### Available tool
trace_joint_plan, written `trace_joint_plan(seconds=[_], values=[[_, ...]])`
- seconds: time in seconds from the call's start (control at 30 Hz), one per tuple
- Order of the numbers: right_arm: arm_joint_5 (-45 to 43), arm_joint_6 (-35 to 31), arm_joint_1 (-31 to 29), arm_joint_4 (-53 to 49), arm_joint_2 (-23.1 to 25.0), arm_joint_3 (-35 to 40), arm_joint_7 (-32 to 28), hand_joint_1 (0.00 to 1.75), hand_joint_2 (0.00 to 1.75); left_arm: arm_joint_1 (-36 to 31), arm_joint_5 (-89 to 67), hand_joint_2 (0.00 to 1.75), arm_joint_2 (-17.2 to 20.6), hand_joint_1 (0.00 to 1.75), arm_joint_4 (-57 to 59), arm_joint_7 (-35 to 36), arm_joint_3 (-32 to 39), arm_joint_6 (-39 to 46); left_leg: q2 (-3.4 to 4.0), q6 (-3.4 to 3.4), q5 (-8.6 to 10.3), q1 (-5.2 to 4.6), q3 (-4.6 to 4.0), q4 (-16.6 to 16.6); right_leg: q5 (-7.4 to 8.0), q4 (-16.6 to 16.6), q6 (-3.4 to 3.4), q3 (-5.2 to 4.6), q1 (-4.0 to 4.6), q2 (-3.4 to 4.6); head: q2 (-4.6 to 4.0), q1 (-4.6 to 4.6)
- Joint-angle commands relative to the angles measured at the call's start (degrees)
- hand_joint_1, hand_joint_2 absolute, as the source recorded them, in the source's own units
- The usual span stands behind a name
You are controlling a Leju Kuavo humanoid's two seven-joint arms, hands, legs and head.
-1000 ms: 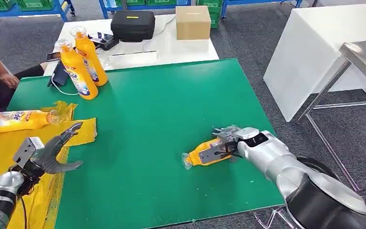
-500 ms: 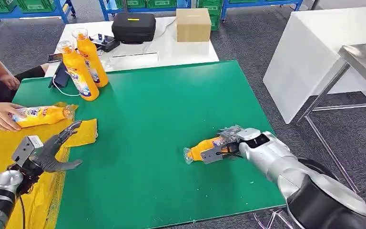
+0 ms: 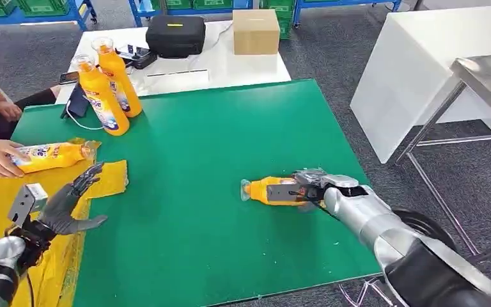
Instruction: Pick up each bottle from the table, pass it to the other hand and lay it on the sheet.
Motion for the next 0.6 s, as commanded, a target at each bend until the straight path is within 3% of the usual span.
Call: trace_joint_plan(seconds=[0.03, 0.17, 0.3, 0.4, 0.6], values=[[-13.3, 1.7, 11.1, -29.1, -3.5, -13.7, 0.1, 1.75, 1.75, 8.7, 10.1, 1.75, -10.3, 0.00, -13.7, 6.5, 5.8, -2.0, -0.08, -0.03, 0.01, 0.02, -0.32, 0.0, 0.02, -0.1, 0.03, -0.33, 0.03, 0.07, 0.00, 0.00], [-18.1, 1.6, 17.0, -36.2, -2.7, -14.5, -5.8, 1.75, 1.75, 10.0, 18.0, 1.75, -13.9, 0.00, -15.0, 7.1, 5.7, -4.4, -0.49, -0.06, -0.01, 0.07, -0.85, 0.0, -0.07, 0.0, 0.06, -0.72, 0.07, -0.16, 0.00, -0.02], [-17.1, -4.4, 23.1, -43.5, 1.7, -13.2, -6.9, 1.75, 1.75, 10.8, 22.8, 1.75, -17.5, 0.00, -18.6, 7.8, 2.5, -2.5, -0.52, -0.02, -0.07, 0.04, -1.09, -0.1, -0.14, -0.1, 0.10, -0.93, 0.05, -0.12, 0.00, 0.02], [-16.8, -5.2, 23.0, -43.3, 4.4, -12.0, -6.7, 1.75, 1.75, 9.8, 24.6, 1.75, -20.3, 0.00, -21.0, 8.5, 0.6, -0.6, -0.30, -0.07, -0.13, 0.11, -1.36, 0.1, -0.10, 0.1, 0.06, -1.23, 0.08, 0.08, 0.00, -0.02], [-17.2, -5.0, 22.1, -41.7, 5.2, -12.2, -7.0, 1.75, 1.75, 9.4, 25.2, 1.75, -20.2, 0.00, -20.9, 8.7, 0.1, 0.0, -0.24, -0.05, -0.04, 0.01, -1.69, 0.0, 0.00, 0.1, 0.05, -1.60, 0.04, 0.00, 0.00, -0.02]])
